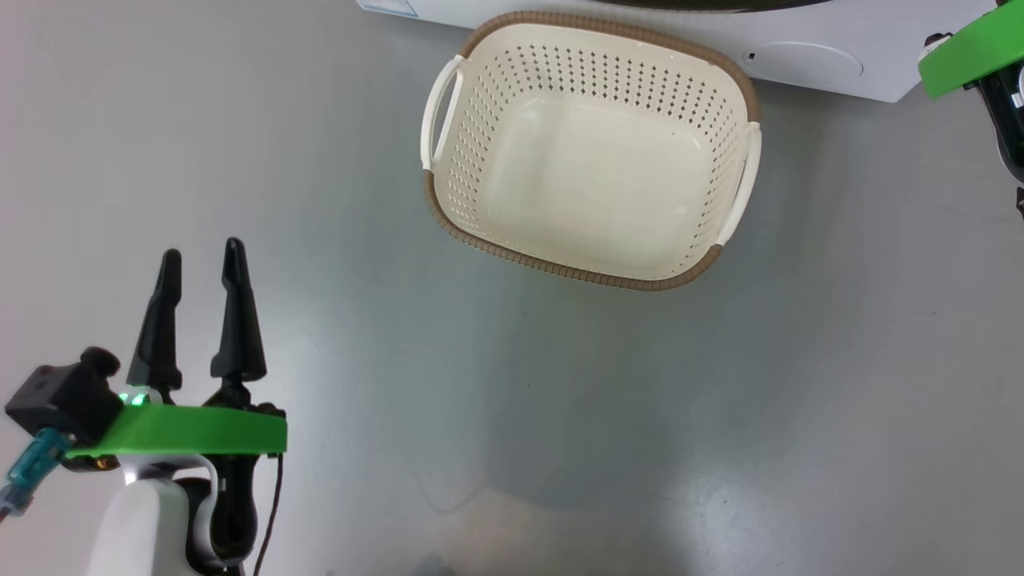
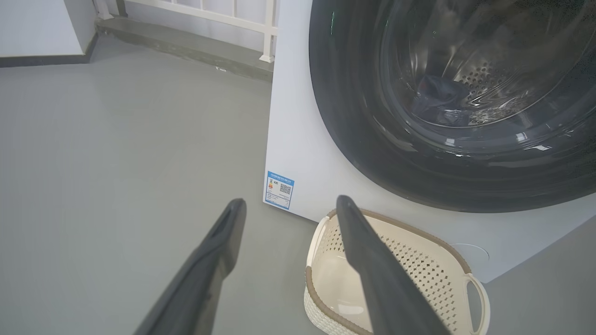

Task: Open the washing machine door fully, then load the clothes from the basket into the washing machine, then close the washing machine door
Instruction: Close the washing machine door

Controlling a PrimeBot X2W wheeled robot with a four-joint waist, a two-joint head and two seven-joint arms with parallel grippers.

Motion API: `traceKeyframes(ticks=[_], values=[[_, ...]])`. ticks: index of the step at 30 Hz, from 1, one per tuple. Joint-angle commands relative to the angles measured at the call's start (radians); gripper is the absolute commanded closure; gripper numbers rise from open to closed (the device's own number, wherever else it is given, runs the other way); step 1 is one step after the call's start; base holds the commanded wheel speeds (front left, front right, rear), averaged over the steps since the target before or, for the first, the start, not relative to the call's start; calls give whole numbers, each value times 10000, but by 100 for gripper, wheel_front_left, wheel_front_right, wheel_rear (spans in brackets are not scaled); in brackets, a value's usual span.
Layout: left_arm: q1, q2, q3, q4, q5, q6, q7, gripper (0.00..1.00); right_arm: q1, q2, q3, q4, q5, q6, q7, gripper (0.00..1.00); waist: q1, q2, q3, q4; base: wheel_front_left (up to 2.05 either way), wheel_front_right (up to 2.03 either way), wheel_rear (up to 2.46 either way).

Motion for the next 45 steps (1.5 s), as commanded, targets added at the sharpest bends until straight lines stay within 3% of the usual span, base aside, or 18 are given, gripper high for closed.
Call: traceKeyframes(ticks=[1, 14, 15, 17, 18, 32, 37, 45], values=[[-13, 283, 407, -253, -94, -27, -63, 0, -288, -116, -65, -3, -66, -86, -44, 100, 0, 0, -1, 11, 0, 0, 0], [119, 247, 437, -131, -1, -27, -63, 0, 569, 135, -359, -293, -284, -86, -44, 100, 0, 0, -764, -165, 0, 0, 0], [153, 253, 449, -110, 15, -27, -63, 0, 758, 147, -380, -360, -302, -86, -44, 87, 0, 0, -882, -202, 0, 0, 0], [226, 261, 481, -94, 43, -27, -63, 0, 1148, 230, -409, -526, -324, -86, -44, 50, 0, 0, -1144, -309, 0, 0, 0], [267, 271, 496, -84, 59, -27, -63, 0, 1350, 292, -428, -649, -350, -86, -44, 0, 0, 0, -1288, -378, 0, 0, 0], [896, 660, 275, 164, 203, -27, -63, 0, 4462, 1217, -367, -2390, 160, -86, -44, 0, 0, 0, -3274, -1814, 0, 0, 0], [1191, 758, 154, 308, 128, -27, -63, 0, 5633, 1514, -796, -3090, 201, -86, -44, 0, 0, 0, -3894, -2401, 0, 0, 0], [1797, 793, 304, 365, 163, -27, -63, 0, 7212, 1746, -859, -3487, 222, -86, -44, 0, 0, 0, -4821, -3285, 0, 0, 0]])
